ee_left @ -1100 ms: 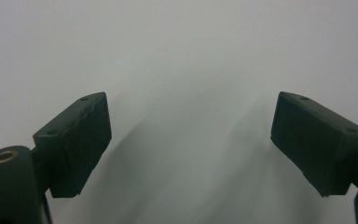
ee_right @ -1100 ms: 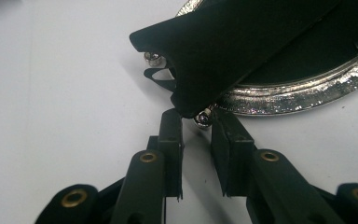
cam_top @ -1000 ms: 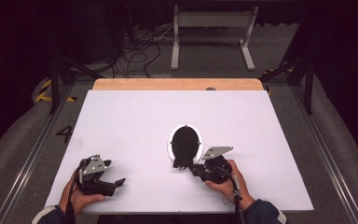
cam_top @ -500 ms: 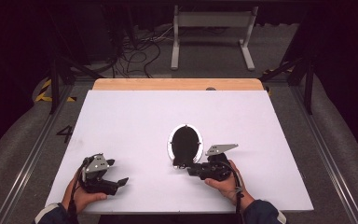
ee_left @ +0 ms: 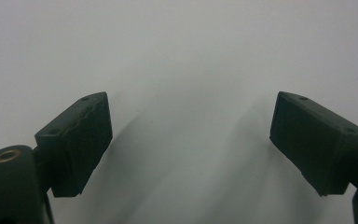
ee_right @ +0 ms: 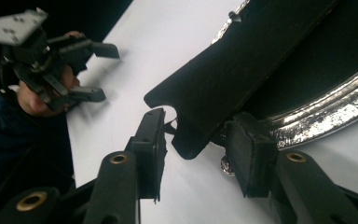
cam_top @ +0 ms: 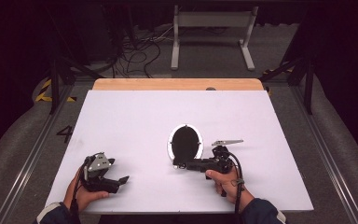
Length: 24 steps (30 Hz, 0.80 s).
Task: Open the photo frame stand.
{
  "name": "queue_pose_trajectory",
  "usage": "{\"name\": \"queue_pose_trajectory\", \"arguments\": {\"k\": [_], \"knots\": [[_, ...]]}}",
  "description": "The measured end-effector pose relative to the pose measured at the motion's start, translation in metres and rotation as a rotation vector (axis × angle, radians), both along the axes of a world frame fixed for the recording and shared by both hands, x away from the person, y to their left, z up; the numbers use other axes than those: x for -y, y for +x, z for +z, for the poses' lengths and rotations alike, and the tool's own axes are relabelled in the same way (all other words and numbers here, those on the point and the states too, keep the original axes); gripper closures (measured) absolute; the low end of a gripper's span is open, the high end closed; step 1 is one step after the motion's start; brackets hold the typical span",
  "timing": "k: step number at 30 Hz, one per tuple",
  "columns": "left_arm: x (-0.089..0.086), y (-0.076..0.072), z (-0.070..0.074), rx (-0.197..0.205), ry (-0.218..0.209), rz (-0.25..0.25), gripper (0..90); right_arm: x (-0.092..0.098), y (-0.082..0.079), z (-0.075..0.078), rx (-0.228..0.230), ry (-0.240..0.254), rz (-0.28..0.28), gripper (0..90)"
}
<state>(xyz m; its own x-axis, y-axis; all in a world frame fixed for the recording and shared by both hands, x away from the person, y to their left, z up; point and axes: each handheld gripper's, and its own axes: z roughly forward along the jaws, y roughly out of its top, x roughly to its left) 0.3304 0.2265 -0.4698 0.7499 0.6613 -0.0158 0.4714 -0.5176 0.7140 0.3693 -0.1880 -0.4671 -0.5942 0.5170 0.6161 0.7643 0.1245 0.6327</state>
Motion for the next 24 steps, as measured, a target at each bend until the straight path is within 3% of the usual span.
{"name": "queue_pose_trajectory", "arguments": {"k": [6, 10, 12, 18, 24], "knots": [[0.011, 0.007, 0.005, 0.014, -0.013, 0.003, 13.8, 0.001, 0.006, -0.003, -0.051, 0.04, -0.03, 59.0], [0.022, 0.014, 0.006, 0.012, -0.018, -0.016, 13.9, 0.002, 0.01, -0.006, -0.072, 0.053, -0.043, 59.9], [0.031, 0.021, 0.008, 0.014, -0.024, -0.038, 13.9, 0.002, 0.012, -0.006, -0.098, 0.083, -0.057, 60.1], [0.069, 0.041, 0.012, 0.02, -0.011, -0.079, 17.7, -0.005, 0.018, -0.005, -0.1, 0.082, -0.086, 59.7], [0.092, 0.062, 0.008, -0.017, -0.018, -0.1, 17.8, -0.006, 0.017, -0.003, -0.082, 0.058, -0.082, 60.8]]}}
